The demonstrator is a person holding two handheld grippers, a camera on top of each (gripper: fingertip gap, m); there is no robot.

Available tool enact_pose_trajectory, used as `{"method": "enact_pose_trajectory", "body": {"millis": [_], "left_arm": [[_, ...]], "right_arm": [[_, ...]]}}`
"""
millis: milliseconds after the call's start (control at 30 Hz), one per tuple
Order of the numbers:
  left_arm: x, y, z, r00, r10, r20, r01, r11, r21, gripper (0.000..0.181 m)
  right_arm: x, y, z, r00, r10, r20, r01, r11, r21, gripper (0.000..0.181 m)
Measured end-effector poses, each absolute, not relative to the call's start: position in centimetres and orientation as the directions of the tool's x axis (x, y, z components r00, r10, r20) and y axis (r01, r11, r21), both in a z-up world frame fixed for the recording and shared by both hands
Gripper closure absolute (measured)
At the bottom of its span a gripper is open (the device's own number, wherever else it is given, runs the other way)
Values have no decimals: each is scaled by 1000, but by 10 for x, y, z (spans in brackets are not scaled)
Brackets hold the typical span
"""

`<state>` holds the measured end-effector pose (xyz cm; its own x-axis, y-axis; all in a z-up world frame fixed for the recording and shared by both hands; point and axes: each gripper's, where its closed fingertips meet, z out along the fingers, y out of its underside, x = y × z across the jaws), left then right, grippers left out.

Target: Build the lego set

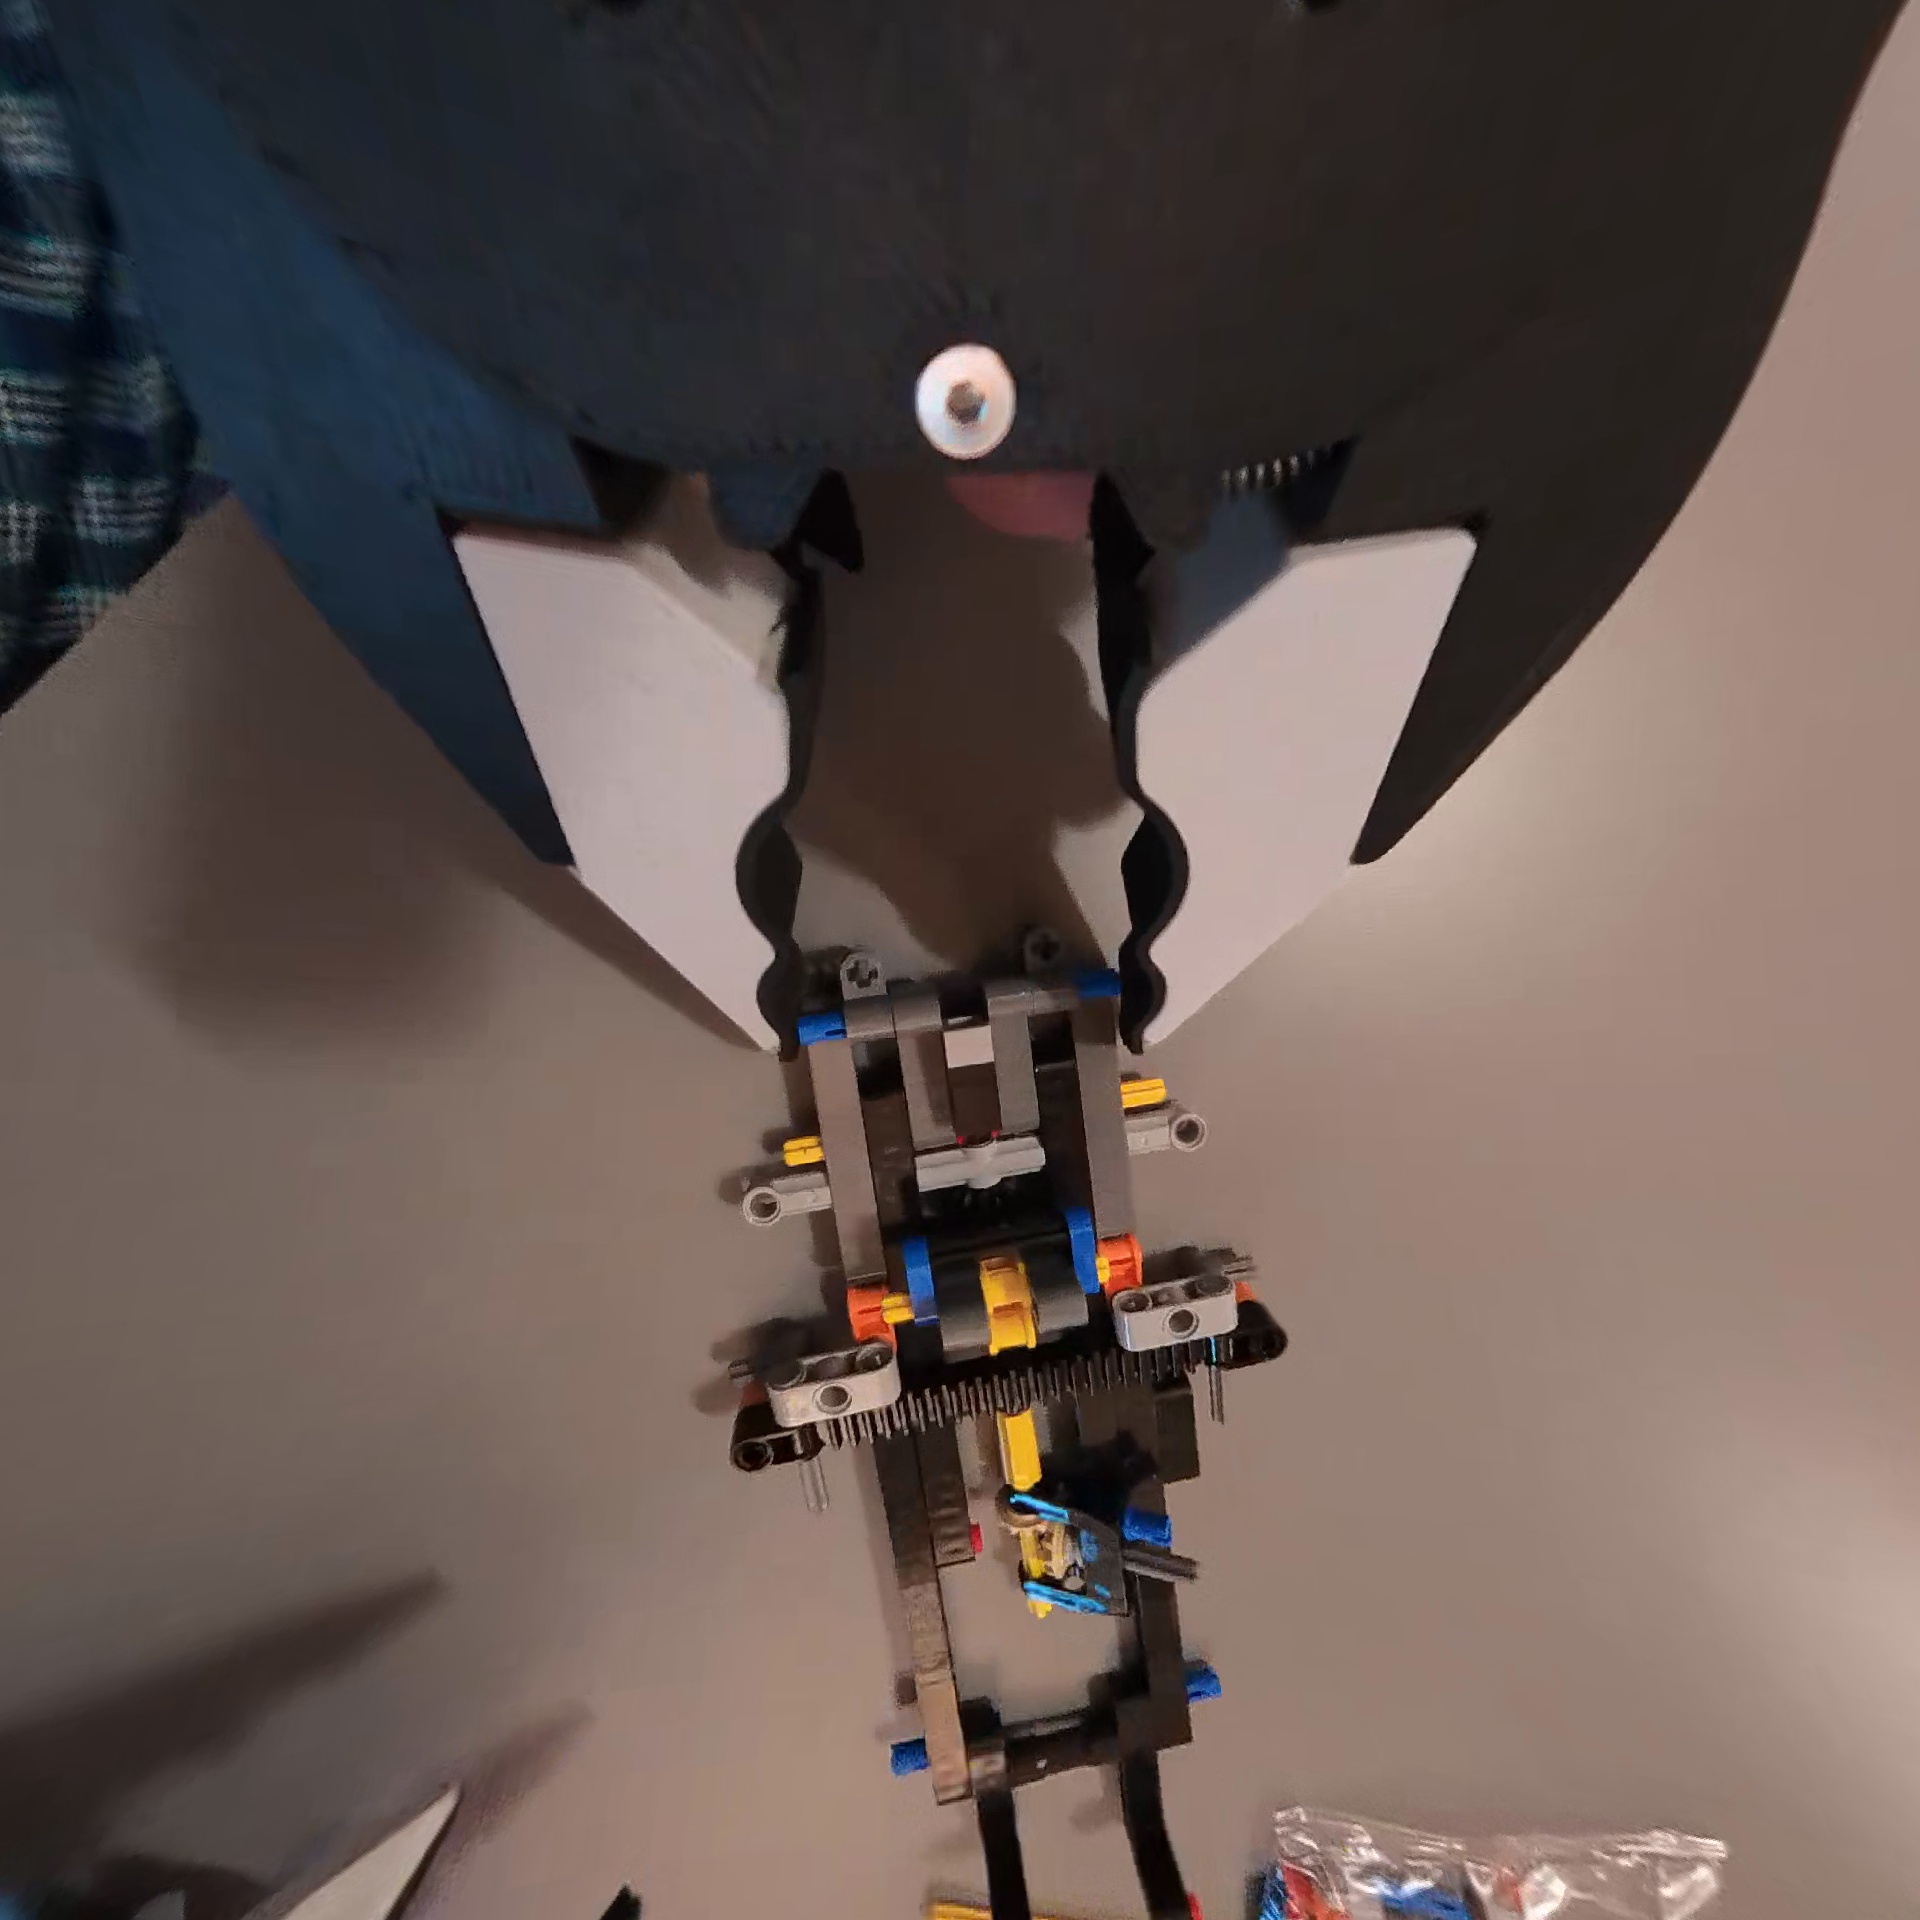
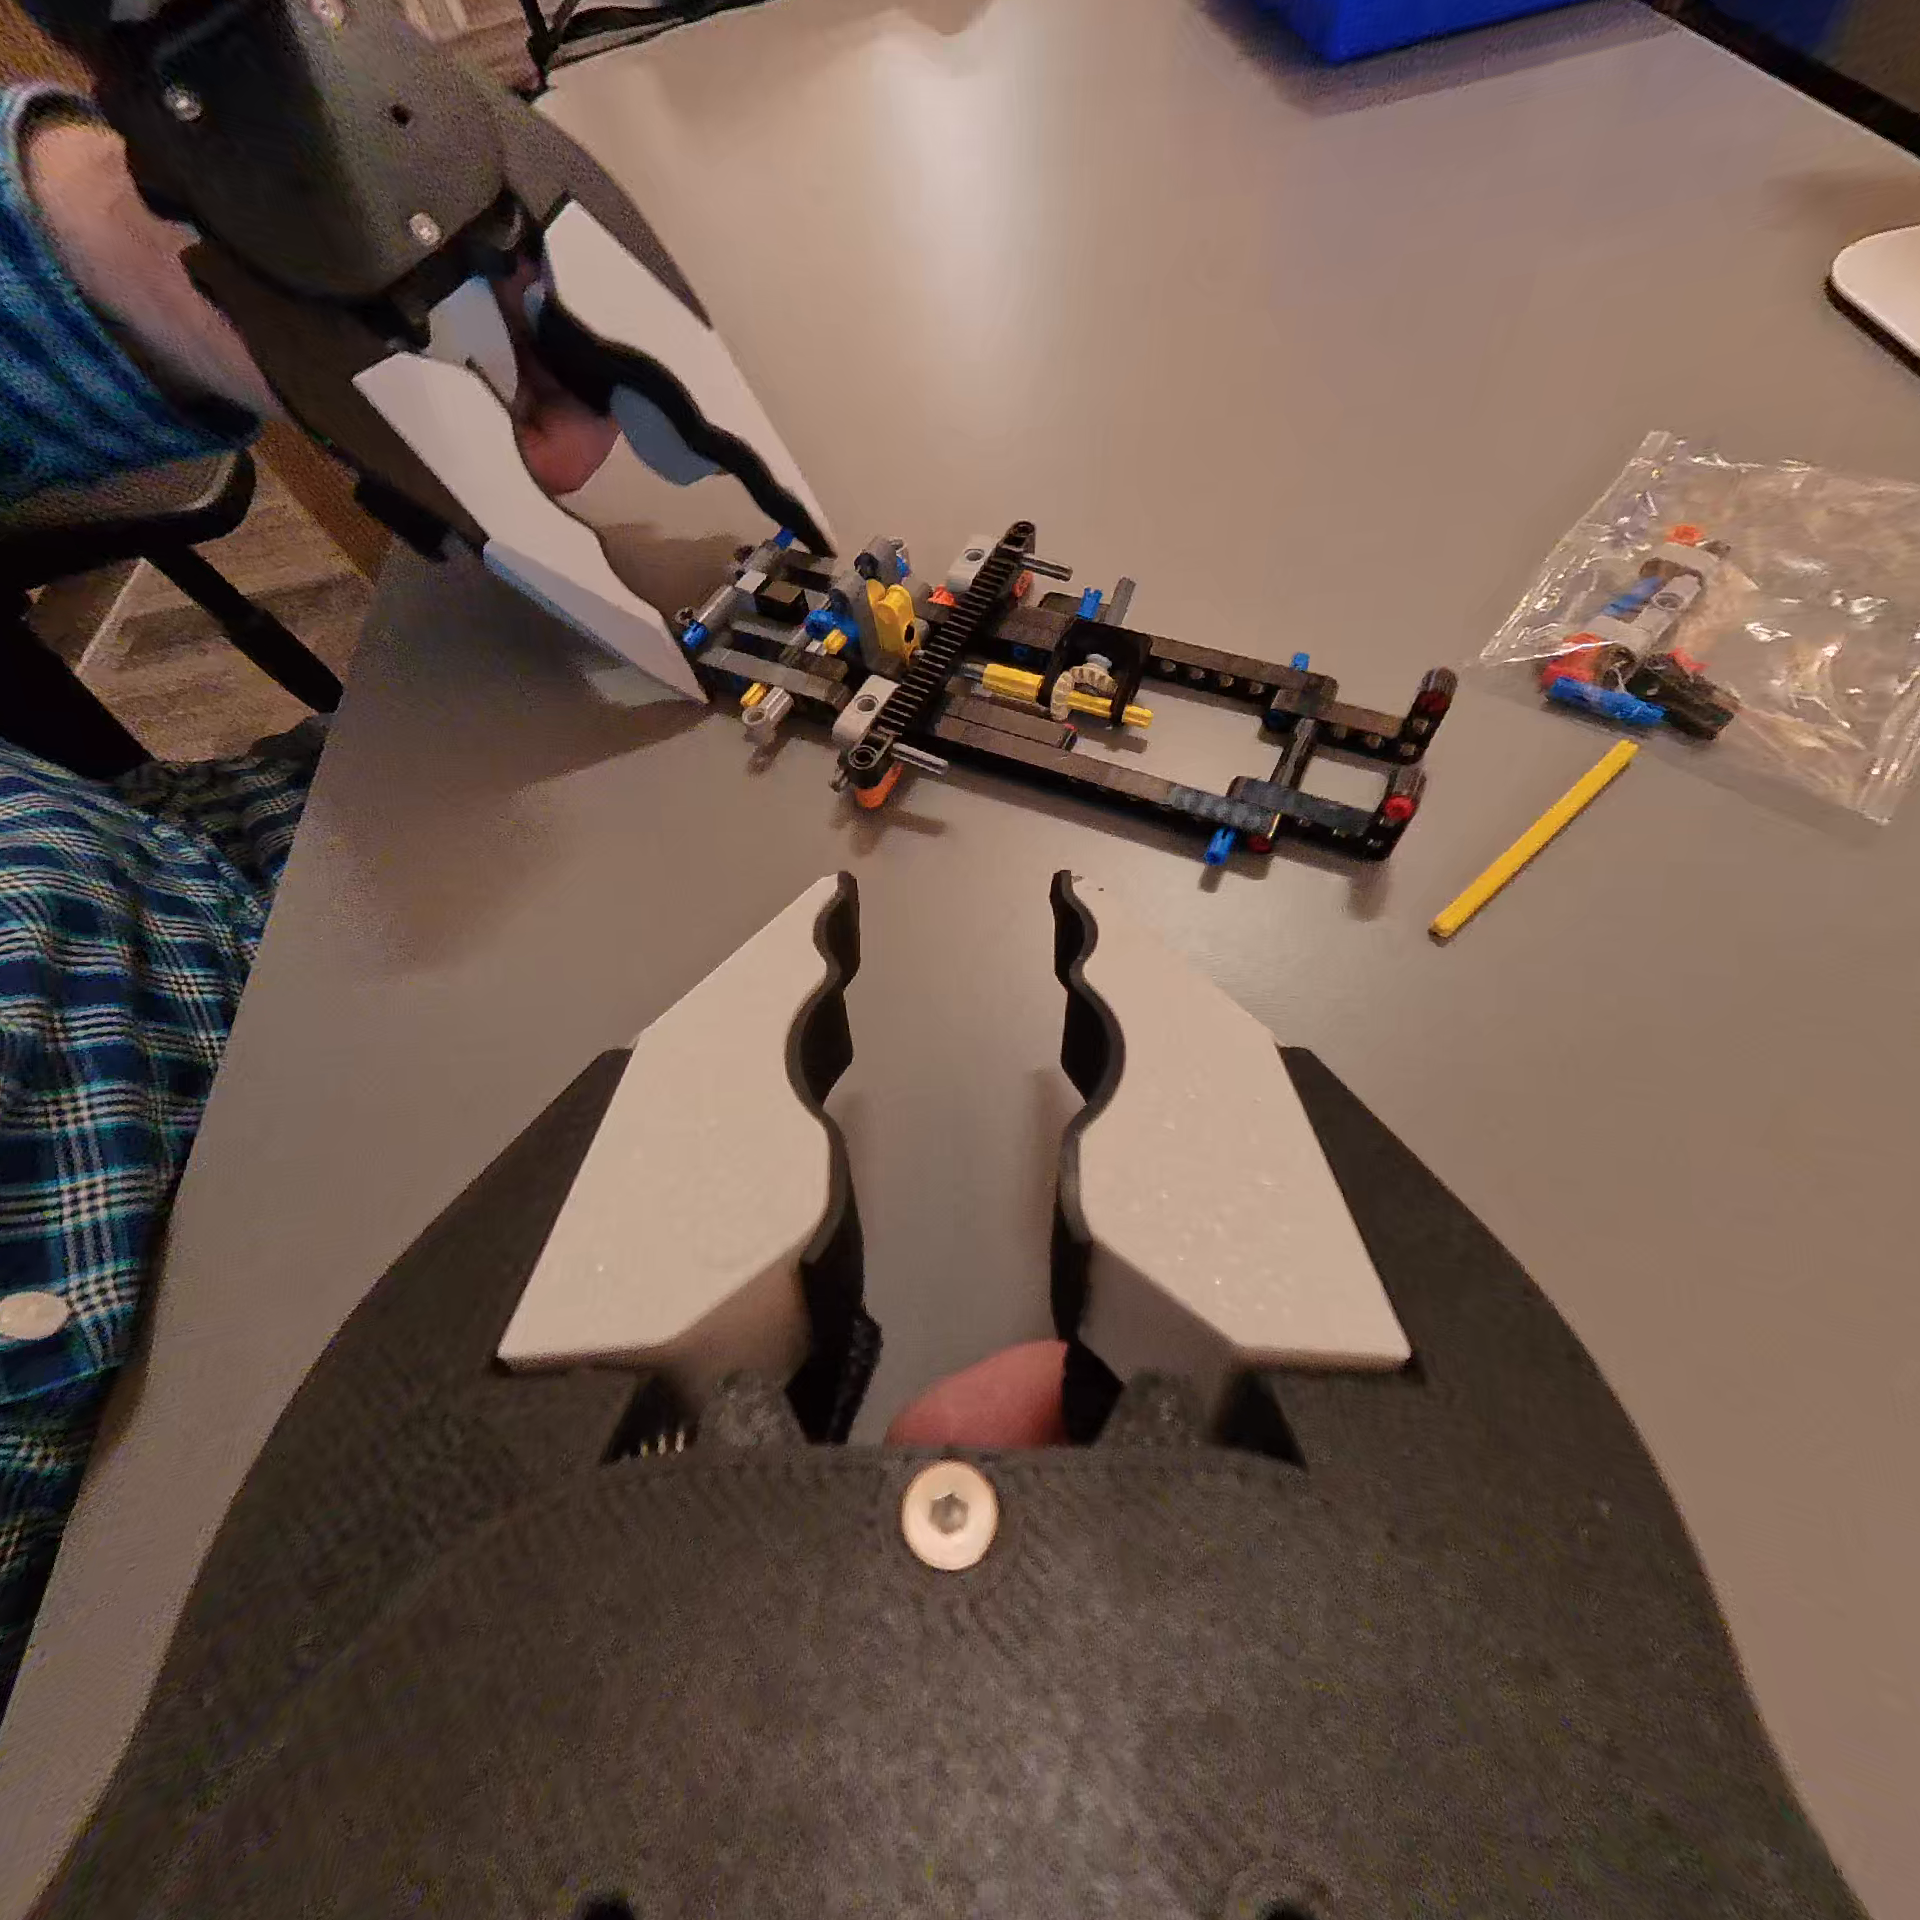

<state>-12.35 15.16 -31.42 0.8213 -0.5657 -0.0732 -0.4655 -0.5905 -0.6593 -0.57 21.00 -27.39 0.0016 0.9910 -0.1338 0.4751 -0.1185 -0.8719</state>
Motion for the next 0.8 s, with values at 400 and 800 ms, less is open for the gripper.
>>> {"method": "enact_pose_trajectory", "body": {"millis": [400,800], "left_arm": [[-196,162,-313,694,-711,-113,-625,-516,-586,122],[-221,143,-312,766,-628,-141,-555,-534,-638,110]], "right_arm": [[-6,207,-275,-12,992,-126,481,-105,-870,144],[-2,234,-287,103,995,9,543,-48,-839,147]]}}
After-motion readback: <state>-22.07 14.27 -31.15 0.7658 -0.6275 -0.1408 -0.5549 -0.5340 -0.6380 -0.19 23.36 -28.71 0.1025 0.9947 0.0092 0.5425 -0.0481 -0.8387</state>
